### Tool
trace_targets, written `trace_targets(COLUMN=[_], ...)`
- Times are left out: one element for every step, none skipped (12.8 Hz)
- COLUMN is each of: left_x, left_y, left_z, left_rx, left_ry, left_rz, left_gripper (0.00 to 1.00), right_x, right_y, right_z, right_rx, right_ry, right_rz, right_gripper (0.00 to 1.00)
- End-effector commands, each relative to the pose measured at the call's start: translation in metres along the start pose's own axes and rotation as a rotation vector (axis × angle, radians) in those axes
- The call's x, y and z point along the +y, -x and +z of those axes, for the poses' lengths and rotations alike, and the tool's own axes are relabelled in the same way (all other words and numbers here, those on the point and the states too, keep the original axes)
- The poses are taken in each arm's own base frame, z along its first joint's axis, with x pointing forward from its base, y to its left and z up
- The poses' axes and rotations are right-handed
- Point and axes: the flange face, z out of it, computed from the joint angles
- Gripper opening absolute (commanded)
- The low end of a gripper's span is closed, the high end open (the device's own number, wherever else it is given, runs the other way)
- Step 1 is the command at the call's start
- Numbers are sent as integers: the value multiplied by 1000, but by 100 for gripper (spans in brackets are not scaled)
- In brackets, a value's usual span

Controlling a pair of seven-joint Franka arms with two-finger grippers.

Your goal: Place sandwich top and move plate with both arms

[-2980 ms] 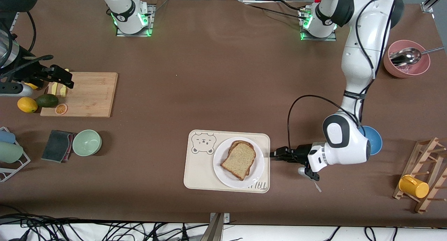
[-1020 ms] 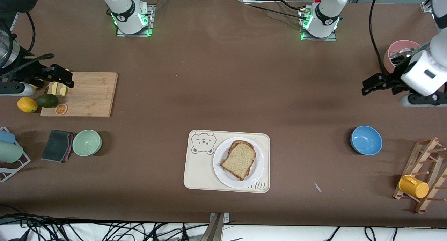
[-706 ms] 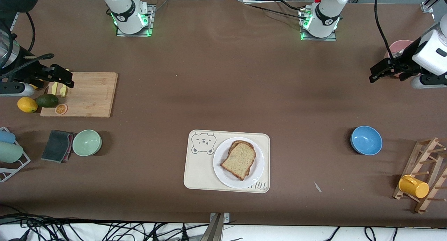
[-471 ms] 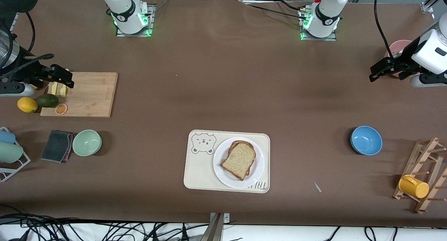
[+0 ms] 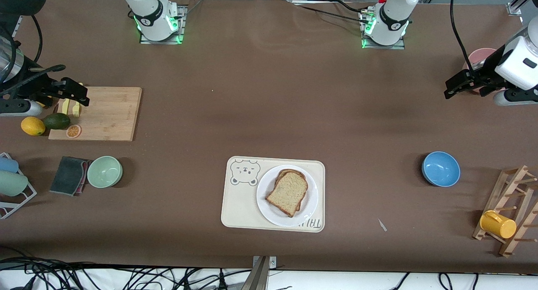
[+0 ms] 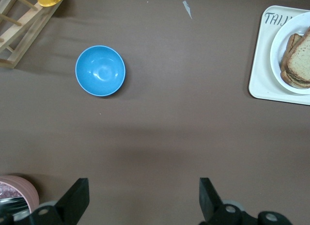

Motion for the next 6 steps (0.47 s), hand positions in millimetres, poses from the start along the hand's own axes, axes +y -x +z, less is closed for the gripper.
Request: trace_targets(left_x=[8, 5, 6, 8, 8, 8], left_y=[13, 18, 23, 26, 25, 25], left_z=[-6, -6, -9, -8, -8, -9], left_rx=[17, 14, 0, -13, -13, -11], left_ry=[-32, -35, -35, -37, -37, -37], left_rz=[24, 42, 83, 106, 113, 107], left_gripper=[100, 100, 100, 100, 100, 100], right_x=[0, 0, 0, 0, 1, 0], right_y=[-1, -1, -2, -1, -1, -2], right_z=[-4, -4, -4, -4, -4, -4], right_rx=[-2, -2, 0, -2, -1, 0], right_ry=[4, 6, 4, 4, 12, 6], right_rz=[-9, -11, -11, -12, -12, -12], right_gripper=[100, 100, 100, 100, 100, 100])
